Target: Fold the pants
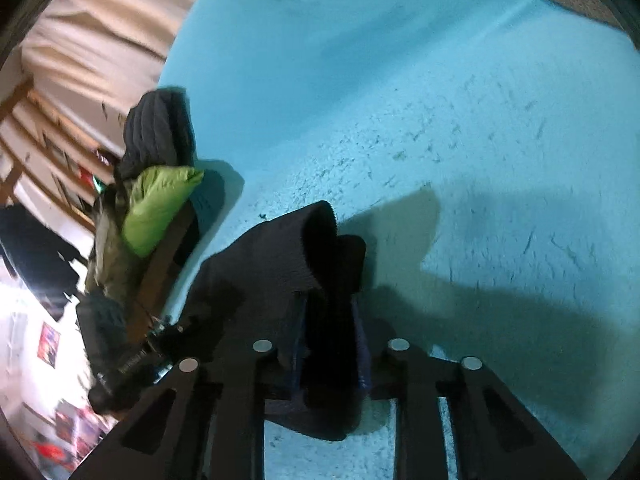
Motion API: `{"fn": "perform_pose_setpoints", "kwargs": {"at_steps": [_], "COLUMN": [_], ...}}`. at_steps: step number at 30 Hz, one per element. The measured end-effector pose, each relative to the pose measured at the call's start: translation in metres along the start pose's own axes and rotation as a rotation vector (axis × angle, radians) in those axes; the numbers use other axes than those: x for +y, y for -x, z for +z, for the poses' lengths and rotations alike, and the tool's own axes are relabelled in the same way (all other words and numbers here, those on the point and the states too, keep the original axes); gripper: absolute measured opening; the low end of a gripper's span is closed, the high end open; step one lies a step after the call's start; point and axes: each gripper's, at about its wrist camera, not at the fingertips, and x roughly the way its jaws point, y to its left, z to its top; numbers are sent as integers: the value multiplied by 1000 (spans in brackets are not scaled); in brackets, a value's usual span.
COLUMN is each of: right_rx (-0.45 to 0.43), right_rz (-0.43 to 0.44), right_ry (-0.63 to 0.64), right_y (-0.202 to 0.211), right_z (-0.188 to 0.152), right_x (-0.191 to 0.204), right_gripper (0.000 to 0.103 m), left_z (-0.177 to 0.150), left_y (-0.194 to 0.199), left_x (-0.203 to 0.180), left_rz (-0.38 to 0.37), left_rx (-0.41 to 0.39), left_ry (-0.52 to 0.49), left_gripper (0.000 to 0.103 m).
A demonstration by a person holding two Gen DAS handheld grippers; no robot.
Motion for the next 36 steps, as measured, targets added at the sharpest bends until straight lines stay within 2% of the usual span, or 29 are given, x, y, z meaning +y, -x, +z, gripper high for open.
{"fn": "perform_pose_setpoints", "kwargs": {"at_steps": [3,5,7,8,9,11,12,15,18,21,27,31,36], "right_rx": [-77,-145,-204,-235,-260,-296,-308,-299,-281,-276,-282,-272,-267], "right_rz": [-75,-148,-259,-327,-387,-458,-480,-520,-564,-586,-579,-574,-571], "right_ry": [83,200,331,390,444,524,552,591,583,556,512,512,509], "right_y": [15,29,38,41,41,40,38,27,21,21,23,22,21], "right_z": [-7,-17,-32,-42,-52,-73,-83,-102,-108,-109,-105,-106,-106], "right_x": [16,37,60,70,80,95,101,110,106,98,90,89,88], "right_gripper": [26,26,26,31,42,51,52,52,57,57,57,57,57], "left_z": [-2,-5,-9,-10,-12,-15,-16,-20,-19,-15,-15,-17,-22], "left_y": [8,16,23,25,27,32,34,40,44,45,45,43,46], "left_x": [-7,-15,-20,-22,-22,-21,-20,-15,-13,-17,-21,-24,-29], "left_rz": [61,149,220,242,256,265,263,258,253,266,291,307,242], "left_rx": [-32,-67,-94,-99,-104,-112,-114,-117,-117,-127,-136,-142,-177], "left_ry": [-48,-115,-155,-168,-177,-179,-177,-165,-153,-149,-163,-188,-215], "left_gripper": [80,85,88,89,89,89,89,89,89,89,89,103,103]}}
